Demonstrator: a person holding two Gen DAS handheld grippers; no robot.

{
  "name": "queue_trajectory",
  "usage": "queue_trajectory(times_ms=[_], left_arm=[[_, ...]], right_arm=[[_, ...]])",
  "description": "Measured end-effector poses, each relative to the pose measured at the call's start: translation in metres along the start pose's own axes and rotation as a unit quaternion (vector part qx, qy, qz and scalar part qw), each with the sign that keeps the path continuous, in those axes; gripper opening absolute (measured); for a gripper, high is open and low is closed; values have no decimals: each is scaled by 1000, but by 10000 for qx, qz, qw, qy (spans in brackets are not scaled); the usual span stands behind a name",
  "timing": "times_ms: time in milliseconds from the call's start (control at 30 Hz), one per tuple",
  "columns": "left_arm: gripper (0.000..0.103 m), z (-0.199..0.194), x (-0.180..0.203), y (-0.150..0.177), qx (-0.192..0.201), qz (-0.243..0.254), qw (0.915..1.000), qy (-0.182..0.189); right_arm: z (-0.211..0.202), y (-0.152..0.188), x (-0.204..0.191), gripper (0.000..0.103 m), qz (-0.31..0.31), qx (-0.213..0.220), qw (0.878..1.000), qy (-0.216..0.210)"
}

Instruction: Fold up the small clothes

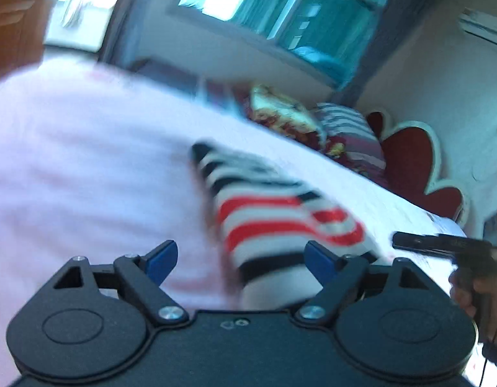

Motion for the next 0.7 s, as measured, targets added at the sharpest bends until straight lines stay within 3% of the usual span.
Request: queue_trajectory(times_ms=[67, 167, 267, 400, 500, 567, 700], left_arm=[[83, 17, 26, -12, -157, 460, 9987, 162], [81, 59, 58, -18, -510, 1204, 9913, -157], [84, 91, 54, -2, -995, 1284, 9860, -371], [85, 90, 56, 4, -894, 1354, 9858, -441], [84, 82, 51, 5, -806, 1345, 9869, -372], [82, 60, 52, 3, -652, 1284, 9891, -322], [82, 16, 62, 17, -365, 1497, 9874, -361]], right_arm=[[15, -6, -19, 26, -372, -7, 9993, 56], [51, -7, -47, 26, -882, -147, 9959, 132], [99, 4, -43, 26, -1260, -734, 9873, 626], [114, 14, -27, 27, -993, -667, 9916, 489], [106, 16, -24, 27, -1031, -636, 9912, 526], [71, 12, -19, 27, -1068, -448, 9911, 664], [5, 25, -35, 27, -1397, -243, 9896, 250]])
Point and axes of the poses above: each gripper's, at about its wrist camera, not at the fingertips, and z roughly the way its jaws point, x to its right, y to its underside, the point moved 4 cm from there along z, roughly the way its jaws point, and after that the axes turned 2 degrees about -x, right-handed, at the moved point
